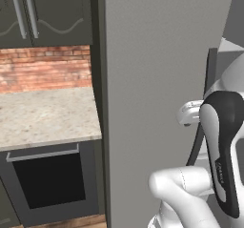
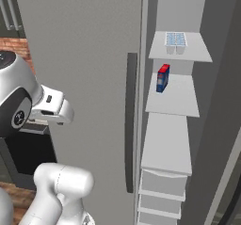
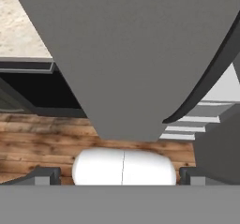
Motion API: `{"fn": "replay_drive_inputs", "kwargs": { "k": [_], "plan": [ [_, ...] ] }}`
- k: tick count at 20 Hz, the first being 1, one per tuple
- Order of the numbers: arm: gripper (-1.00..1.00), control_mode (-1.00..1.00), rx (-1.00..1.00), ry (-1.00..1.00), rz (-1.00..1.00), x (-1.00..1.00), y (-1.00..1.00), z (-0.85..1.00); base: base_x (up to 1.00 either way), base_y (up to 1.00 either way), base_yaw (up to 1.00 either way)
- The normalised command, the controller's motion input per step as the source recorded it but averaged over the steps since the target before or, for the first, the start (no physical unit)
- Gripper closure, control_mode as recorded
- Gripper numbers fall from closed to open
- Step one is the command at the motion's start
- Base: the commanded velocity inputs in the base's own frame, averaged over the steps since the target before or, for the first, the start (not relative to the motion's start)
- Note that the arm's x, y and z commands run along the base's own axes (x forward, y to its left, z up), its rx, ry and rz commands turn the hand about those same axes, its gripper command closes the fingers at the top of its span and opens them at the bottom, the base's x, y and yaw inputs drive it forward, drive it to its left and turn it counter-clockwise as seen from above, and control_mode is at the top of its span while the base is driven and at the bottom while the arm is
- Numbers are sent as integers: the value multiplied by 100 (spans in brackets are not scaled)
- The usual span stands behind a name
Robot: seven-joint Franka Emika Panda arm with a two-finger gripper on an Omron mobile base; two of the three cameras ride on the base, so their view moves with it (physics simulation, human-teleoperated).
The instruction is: Open the freezer door, pick up the ice cube tray from the freezer, and place it on the dining counter.
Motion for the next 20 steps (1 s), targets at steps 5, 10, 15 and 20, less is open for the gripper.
{"fn": "replay_drive_inputs", "kwargs": {
  "k": [5, 10, 15, 20],
  "plan": [
    [-100, -100, 0, 0, 0, 0, 0, 0, 0, 0, 0],
    [-100, -100, 0, 0, 0, 0, 0, 0, 0, 0, 0],
    [-100, -100, 0, 0, 0, 0, 0, 0, 0, 0, 0],
    [-100, -100, 0, 0, -1, 0, 0, 0, 0, 0, 0]
  ]
}}
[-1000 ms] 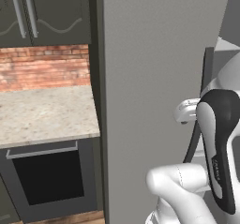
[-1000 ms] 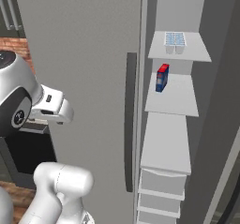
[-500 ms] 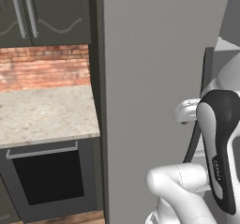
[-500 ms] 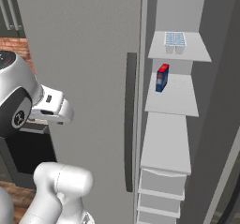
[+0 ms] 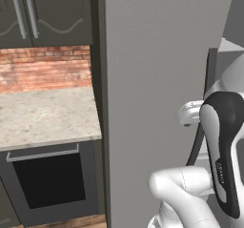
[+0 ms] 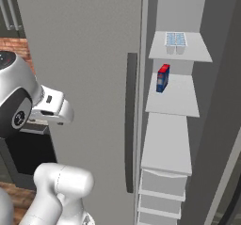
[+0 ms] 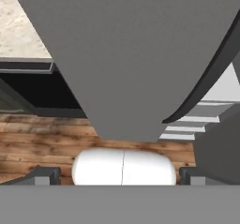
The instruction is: Open the freezer door, pick up the ice cube tray from the freezer, and place it on the dining counter.
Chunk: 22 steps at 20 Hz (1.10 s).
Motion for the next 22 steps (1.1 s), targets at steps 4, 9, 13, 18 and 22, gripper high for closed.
{"fn": "replay_drive_inputs", "kwargs": {
  "k": [4, 9, 13, 18, 22],
  "plan": [
    [-100, -100, 0, 0, -9, 0, 0, 0, 0, 0, 0],
    [-100, -100, 0, 0, -8, 0, 0, 0, 0, 0, 0],
    [-100, -100, 0, 0, -1, 0, -3, 0, 0, 0, 0],
    [-100, 100, 0, 0, 0, 0, -3, 0, 0, -6, 0],
    [-100, 100, 0, 0, 0, 0, 0, 0, 0, -31, 0]
  ]
}}
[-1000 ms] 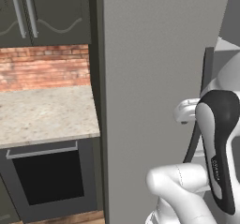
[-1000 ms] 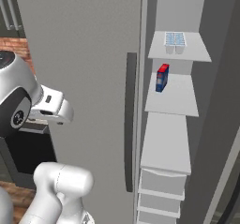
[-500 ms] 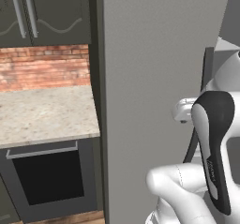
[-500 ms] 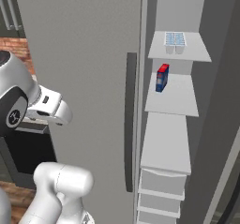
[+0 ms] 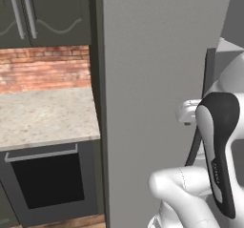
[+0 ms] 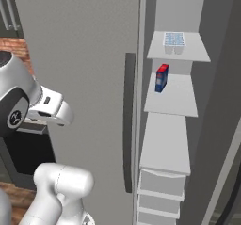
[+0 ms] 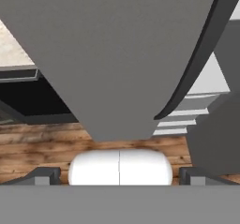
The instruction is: Open the freezer door, pick up the ice cube tray from the freezer, and place it on the dining counter.
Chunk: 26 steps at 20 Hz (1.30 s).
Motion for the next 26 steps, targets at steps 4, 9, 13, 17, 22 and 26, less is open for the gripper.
{"fn": "replay_drive_inputs", "kwargs": {
  "k": [4, 9, 13, 17, 22, 26],
  "plan": [
    [-100, 100, 0, 0, 0, 0, 0, 0, 0, -45, 0],
    [-100, 100, 0, 0, 0, 0, 0, 0, 0, -45, 0],
    [-100, 100, 0, 0, 0, 0, 0, 0, 0, -45, 0],
    [-100, 100, 0, 0, 0, 0, 0, 0, 3, -34, -10],
    [-100, 100, 0, 0, 0, 0, 0, 0, 25, -19, -20],
    [-100, 100, 0, 0, 0, 0, 0, 0, 32, -9, -30]
  ]
}}
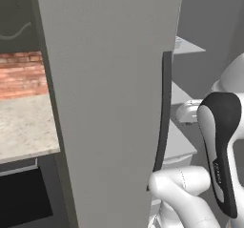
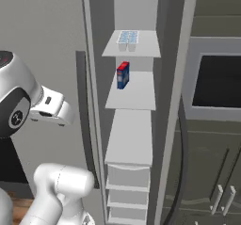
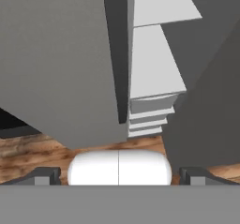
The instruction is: Open the freezer door, pick up the ice cube tray from the freezer, and place it on the dining counter.
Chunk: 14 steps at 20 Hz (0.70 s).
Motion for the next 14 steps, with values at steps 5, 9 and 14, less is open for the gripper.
{"fn": "replay_drive_inputs", "kwargs": {
  "k": [5, 9, 14],
  "plan": [
    [-100, 100, 0, 0, 0, 0, 0, 0, 29, -14, -34],
    [-100, 100, 0, 0, 0, 0, 0, 0, 26, -19, -32],
    [-100, 100, 0, 0, 0, 0, 0, 0, 34, -21, -25]
  ]
}}
